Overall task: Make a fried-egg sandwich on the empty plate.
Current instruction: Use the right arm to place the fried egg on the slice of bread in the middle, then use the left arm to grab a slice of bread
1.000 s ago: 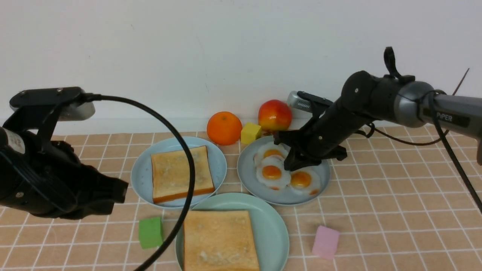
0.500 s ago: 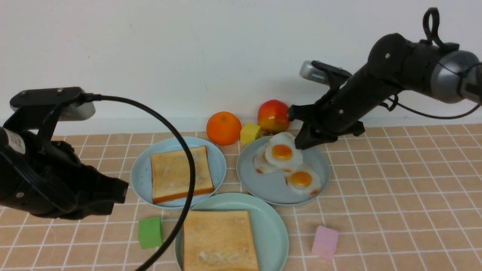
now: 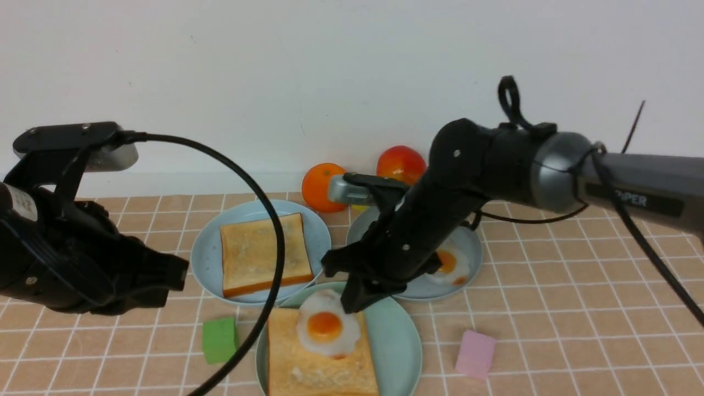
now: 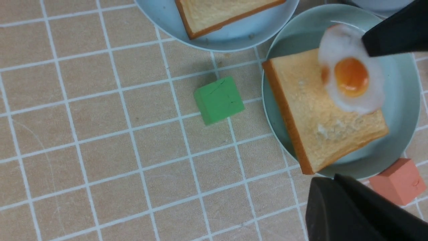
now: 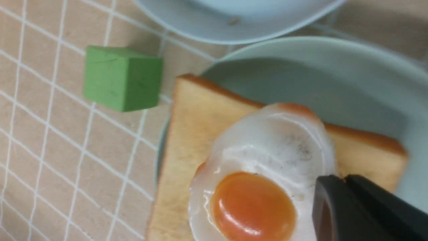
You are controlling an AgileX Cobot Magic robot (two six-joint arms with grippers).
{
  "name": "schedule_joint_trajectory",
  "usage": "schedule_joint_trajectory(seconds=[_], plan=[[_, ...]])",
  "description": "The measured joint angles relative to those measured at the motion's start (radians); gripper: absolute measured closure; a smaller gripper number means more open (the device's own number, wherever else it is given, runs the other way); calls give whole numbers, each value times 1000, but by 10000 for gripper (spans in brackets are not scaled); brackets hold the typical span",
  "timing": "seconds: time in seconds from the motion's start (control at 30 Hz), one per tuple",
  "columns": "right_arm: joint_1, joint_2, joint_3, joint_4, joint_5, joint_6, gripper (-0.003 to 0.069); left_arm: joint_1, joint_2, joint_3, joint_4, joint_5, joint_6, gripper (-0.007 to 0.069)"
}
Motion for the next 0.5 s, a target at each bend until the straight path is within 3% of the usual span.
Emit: schedule_joint_trajectory(seconds=[0.17,0.3,0.5], plan=[[43,3,0,0,-1,-2,601,0,0,0,0,-3,0,593],[50,3,0,0,-1,-2,517,0,0,0,0,-21,-15,589],[28,-50,3,-40,35,-2,276,0,35,0,6,-114,-131,561]])
